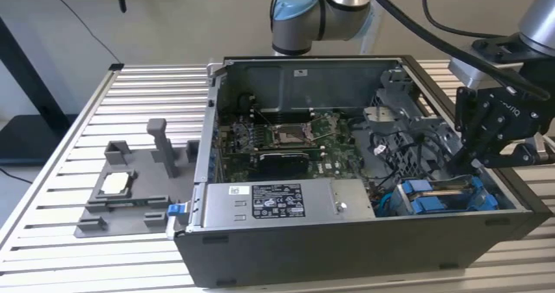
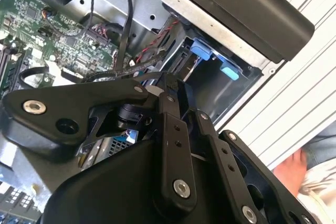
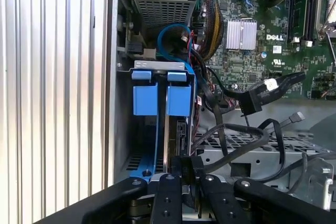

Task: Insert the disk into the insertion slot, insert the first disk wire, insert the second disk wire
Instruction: 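Insert the first disk wire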

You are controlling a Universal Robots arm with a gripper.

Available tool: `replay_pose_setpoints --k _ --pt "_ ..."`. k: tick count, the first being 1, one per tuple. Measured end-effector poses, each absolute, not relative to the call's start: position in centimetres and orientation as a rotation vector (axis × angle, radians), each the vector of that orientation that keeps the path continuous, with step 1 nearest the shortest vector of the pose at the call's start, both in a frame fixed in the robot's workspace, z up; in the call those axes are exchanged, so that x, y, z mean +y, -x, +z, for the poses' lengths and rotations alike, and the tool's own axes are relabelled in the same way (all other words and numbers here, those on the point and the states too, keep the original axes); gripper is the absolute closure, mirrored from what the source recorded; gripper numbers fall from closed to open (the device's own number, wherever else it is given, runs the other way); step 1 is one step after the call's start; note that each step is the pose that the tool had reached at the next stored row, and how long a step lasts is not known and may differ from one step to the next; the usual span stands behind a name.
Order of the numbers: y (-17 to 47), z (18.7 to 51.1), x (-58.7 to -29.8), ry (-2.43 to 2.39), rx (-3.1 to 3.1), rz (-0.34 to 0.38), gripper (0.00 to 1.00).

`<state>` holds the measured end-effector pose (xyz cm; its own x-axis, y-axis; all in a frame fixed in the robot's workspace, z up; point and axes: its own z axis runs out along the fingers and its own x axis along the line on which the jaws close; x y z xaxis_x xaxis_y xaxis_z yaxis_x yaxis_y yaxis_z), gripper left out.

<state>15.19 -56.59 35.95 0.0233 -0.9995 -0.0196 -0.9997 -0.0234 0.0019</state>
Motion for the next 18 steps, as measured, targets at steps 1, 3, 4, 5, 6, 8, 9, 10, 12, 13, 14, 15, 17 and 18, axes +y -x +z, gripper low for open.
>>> replay_pose_setpoints --k 1,3,4,5,6,8,9,10,12,13,14,15,17,18 --pt "-15.19 35.93 -56.59 2.238 2.187 0.024 0.81" --pt "-15.2 35.88 -56.59 2.238 2.187 0.024 0.81" --pt "-15.2 35.86 -56.59 2.238 2.187 0.024 0.81" --pt "-15.21 35.84 -56.59 2.238 2.187 0.024 0.81" --pt "-15.21 35.82 -56.59 2.238 2.187 0.024 0.81" --pt "-15.22 35.78 -56.59 2.238 2.187 0.024 0.81" --pt "-15.23 35.76 -56.59 2.238 2.187 0.024 0.81" --pt "-15.23 35.74 -56.59 2.238 2.187 0.024 0.81" --pt "-15.24 35.71 -56.59 2.238 2.187 0.024 0.81" --pt "-15.25 35.68 -56.59 2.238 2.187 0.024 0.81" --pt "-15.25 35.64 -56.59 2.238 2.187 0.024 0.81" --pt "-15.26 35.61 -56.59 2.238 2.187 0.024 0.81" --pt "-15.27 35.48 -56.59 2.238 2.187 0.024 0.81" --pt "-15.29 35.39 -56.59 2.238 2.187 0.024 0.81"
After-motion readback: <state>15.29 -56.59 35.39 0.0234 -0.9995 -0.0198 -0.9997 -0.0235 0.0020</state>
